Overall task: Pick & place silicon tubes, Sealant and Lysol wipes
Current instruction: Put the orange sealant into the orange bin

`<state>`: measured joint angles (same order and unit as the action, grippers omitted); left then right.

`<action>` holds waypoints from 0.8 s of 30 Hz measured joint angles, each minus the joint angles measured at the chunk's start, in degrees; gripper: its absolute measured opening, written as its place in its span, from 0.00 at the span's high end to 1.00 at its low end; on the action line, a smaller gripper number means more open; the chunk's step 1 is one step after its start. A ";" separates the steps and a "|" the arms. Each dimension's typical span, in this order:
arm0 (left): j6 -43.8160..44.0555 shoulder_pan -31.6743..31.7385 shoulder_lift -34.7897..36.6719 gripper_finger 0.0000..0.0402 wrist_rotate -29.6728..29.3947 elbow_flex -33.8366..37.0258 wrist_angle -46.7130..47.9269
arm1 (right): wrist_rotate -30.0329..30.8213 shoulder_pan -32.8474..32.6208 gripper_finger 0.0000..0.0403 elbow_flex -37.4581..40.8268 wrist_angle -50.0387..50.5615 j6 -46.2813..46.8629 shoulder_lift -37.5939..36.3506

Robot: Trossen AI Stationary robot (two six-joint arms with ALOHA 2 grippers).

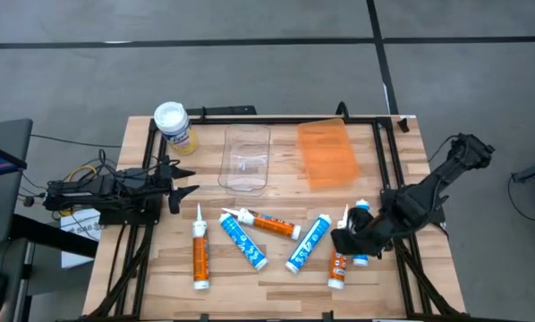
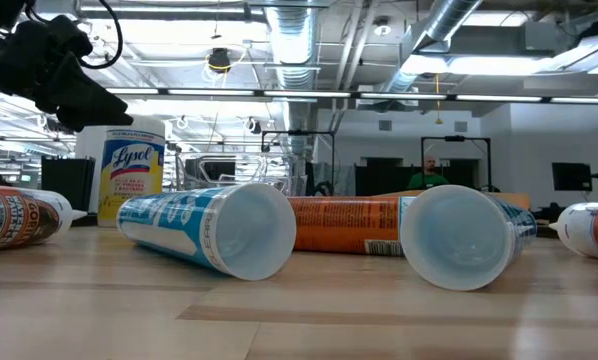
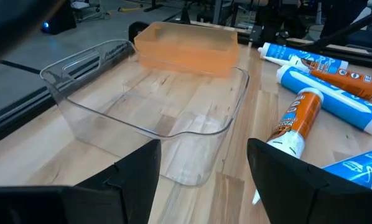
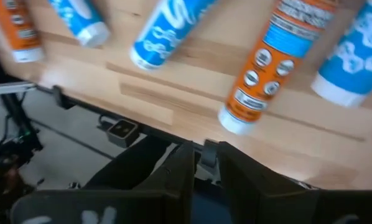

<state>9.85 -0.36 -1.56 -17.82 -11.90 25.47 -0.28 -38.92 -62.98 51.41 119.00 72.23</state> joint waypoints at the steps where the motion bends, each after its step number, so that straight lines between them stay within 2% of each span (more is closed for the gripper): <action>1: 0.00 0.00 0.00 0.42 0.00 0.00 0.01 | 0.01 -0.57 0.84 0.00 0.13 1.12 0.36; 7: -0.04 0.00 0.00 0.42 0.00 0.00 0.00 | 0.15 -2.07 0.82 0.00 0.77 4.17 1.37; 13: -0.09 0.00 0.00 0.42 -0.02 0.00 0.04 | 0.20 -1.83 0.76 0.01 3.18 4.13 1.35; 17: -0.07 0.00 0.02 0.42 -0.02 0.00 0.04 | 0.20 -1.83 0.67 0.02 4.17 4.13 1.35; 24: -0.04 0.00 0.00 0.42 -0.02 0.00 0.04 | 0.23 -1.04 0.46 0.02 4.29 6.43 2.58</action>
<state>9.80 -0.36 -1.56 -17.85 -11.90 25.52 -0.05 -39.96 -62.96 55.70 125.43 74.81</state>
